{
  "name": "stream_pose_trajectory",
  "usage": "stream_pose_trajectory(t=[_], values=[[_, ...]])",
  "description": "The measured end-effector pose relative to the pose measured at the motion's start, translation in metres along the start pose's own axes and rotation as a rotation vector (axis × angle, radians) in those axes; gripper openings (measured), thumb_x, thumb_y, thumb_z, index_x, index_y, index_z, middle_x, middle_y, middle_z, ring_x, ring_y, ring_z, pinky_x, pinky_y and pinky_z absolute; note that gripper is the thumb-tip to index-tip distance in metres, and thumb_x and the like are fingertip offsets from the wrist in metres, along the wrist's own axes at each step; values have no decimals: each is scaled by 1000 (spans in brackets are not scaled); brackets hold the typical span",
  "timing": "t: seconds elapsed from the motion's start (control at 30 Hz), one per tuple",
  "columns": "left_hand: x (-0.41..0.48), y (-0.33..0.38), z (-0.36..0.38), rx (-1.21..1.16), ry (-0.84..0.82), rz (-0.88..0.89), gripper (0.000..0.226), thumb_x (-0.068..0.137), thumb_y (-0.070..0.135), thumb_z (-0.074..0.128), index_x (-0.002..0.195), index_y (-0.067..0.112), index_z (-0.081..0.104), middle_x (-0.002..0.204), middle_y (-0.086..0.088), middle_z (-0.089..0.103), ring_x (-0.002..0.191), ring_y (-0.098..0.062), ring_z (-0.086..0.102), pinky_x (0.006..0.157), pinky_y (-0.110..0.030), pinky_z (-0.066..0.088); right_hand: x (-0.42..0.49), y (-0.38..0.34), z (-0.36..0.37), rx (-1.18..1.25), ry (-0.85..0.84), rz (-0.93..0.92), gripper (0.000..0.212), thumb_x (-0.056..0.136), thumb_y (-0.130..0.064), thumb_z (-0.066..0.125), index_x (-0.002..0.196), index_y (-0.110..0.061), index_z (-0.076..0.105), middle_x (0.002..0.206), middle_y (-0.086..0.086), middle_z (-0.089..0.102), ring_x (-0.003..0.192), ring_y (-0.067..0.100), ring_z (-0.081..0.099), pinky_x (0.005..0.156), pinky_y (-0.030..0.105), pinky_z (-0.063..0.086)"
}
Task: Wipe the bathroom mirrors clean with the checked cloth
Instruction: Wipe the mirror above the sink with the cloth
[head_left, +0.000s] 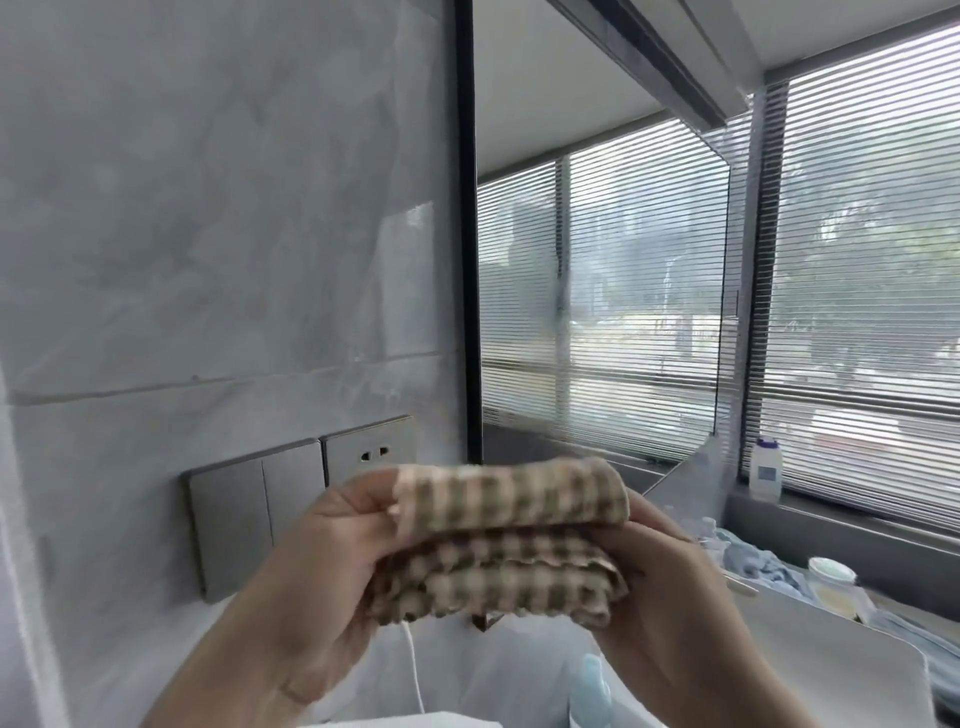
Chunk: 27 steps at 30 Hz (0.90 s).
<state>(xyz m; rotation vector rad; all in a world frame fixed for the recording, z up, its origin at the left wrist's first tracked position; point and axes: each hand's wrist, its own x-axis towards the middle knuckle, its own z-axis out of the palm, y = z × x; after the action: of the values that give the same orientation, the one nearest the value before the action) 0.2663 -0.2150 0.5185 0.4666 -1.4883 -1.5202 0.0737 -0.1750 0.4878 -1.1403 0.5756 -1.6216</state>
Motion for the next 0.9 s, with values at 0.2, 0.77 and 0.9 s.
stream_pose_trajectory(t=[0.2, 0.77, 0.9], values=[[1, -14, -2, 121, 153, 124, 40, 47, 44, 80, 61, 8, 68, 69, -8, 60, 66, -30, 61, 61, -40, 50, 1, 10, -5, 159, -32, -49, 64, 49, -41, 91, 99, -7, 72, 90, 16, 65, 78, 27, 65, 67, 37, 57], [39, 18, 23, 811, 229, 258, 49, 74, 65, 72, 119, 58, 56, 120, 28, 56, 107, 3, 63, 81, -22, 48, 55, 4, -21, 439, 227, -196, 45, 64, -20, 79, 107, -8, 70, 95, 12, 69, 83, 28, 69, 83, 51, 53], [80, 57, 36, 1180, 268, 400, 45, 89, 45, 66, 132, 39, 55, 119, 33, 45, 114, 0, 47, 91, -19, 37, 79, -16, -22, 220, 372, -326, 37, 75, -25, 71, 111, -16, 66, 91, 4, 73, 83, 23, 70, 71, 44, 57]])
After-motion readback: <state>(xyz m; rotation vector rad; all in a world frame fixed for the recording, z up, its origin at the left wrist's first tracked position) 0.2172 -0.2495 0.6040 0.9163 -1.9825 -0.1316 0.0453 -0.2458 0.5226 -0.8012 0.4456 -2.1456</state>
